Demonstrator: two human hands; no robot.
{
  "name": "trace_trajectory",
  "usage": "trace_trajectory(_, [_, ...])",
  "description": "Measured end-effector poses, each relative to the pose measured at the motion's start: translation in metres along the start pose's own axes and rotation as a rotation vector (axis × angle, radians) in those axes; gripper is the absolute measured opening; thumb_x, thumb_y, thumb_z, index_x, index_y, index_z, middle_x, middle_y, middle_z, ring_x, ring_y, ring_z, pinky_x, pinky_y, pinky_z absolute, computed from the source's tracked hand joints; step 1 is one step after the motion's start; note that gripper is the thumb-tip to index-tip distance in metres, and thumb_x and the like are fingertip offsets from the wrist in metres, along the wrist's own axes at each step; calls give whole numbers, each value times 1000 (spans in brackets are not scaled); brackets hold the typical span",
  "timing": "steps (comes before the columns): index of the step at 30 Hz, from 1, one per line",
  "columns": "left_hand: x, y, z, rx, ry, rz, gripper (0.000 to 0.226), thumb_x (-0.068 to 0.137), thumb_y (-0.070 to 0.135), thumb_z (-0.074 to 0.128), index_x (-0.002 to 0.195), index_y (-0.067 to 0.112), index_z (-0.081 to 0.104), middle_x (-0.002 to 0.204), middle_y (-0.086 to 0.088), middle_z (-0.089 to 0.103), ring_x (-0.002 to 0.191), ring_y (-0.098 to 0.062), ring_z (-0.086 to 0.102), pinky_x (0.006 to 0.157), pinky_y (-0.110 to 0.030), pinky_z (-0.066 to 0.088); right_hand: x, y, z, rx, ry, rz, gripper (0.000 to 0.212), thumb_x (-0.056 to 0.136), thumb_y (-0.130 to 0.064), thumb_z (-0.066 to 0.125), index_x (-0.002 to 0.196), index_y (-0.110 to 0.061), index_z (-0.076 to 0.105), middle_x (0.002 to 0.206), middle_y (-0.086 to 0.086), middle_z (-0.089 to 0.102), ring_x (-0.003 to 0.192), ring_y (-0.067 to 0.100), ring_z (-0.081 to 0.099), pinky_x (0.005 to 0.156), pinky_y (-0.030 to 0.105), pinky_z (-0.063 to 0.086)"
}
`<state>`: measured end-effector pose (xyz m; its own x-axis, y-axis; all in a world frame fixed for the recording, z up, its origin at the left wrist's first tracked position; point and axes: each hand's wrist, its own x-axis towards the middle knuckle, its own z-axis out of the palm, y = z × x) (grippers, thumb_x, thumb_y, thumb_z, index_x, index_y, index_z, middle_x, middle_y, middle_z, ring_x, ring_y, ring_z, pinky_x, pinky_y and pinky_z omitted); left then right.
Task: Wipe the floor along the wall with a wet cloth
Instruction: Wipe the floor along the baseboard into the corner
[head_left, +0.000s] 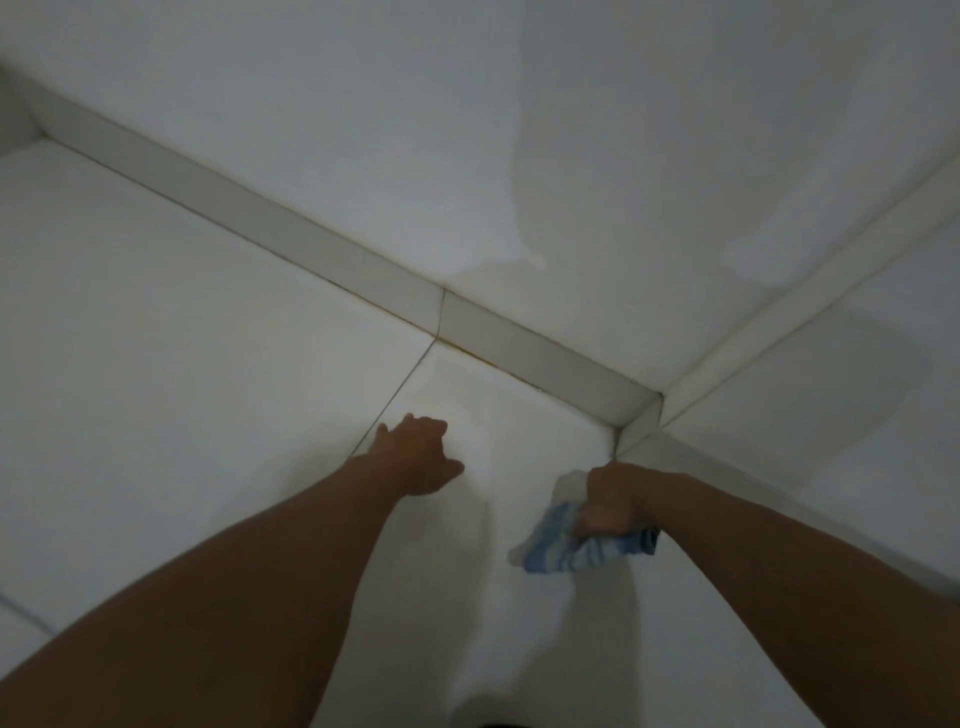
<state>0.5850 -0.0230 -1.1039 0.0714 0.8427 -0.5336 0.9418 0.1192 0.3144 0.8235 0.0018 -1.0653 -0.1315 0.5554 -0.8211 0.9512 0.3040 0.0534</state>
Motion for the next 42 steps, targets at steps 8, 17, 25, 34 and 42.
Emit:
trace_trajectory(8, [-105, 14, -65, -161, -117, 92, 76, 78, 19, 77, 143, 21, 40, 149, -4, 36, 133, -24, 41, 106, -34, 38, -101, -56, -78, -111, -30, -139, 32, 95, -19, 54, 124, -7, 58, 125, 16, 61, 111, 31, 59, 86, 31, 44])
trace_trajectory(17, [-231, 22, -139, -672, 185, 239, 55, 71, 20, 83, 121, 6, 64, 124, -11, 65, 117, -25, 58, 93, -36, 48, -238, -121, -132, -65, 180, -310, 23, 86, 3, 60, 107, 10, 63, 93, 21, 63, 68, 17, 56, 58, 19, 48])
trace_trajectory(25, [-312, 4, -197, -1209, 305, 263, 27, 85, 6, 64, 66, 14, 47, 81, -13, 60, 78, -26, 60, 64, -33, 52, -327, -151, -123, 719, 217, -419, 32, 102, -6, 38, 76, -2, 56, 54, 8, 56, 44, 12, 51, 44, 18, 43])
trace_trajectory(34, [-390, -29, -282, -1045, 534, -43, 28, 86, 18, 66, 66, 18, 46, 74, -4, 55, 65, -16, 50, 53, -24, 40, -363, -207, -151, 1237, -312, -420, 114, 61, -93, 34, 119, 2, 60, 103, 19, 72, 87, 31, 72, 76, 34, 58])
trace_trajectory(42, [-523, -33, -419, -1029, 495, -216, 16, 83, 16, 70, 91, 14, 56, 98, -9, 60, 80, -20, 60, 63, -31, 53, -487, -268, -237, 1019, -118, -457, 43, 80, -36, 66, 111, -6, 63, 107, 14, 70, 93, 29, 65, 87, 40, 50])
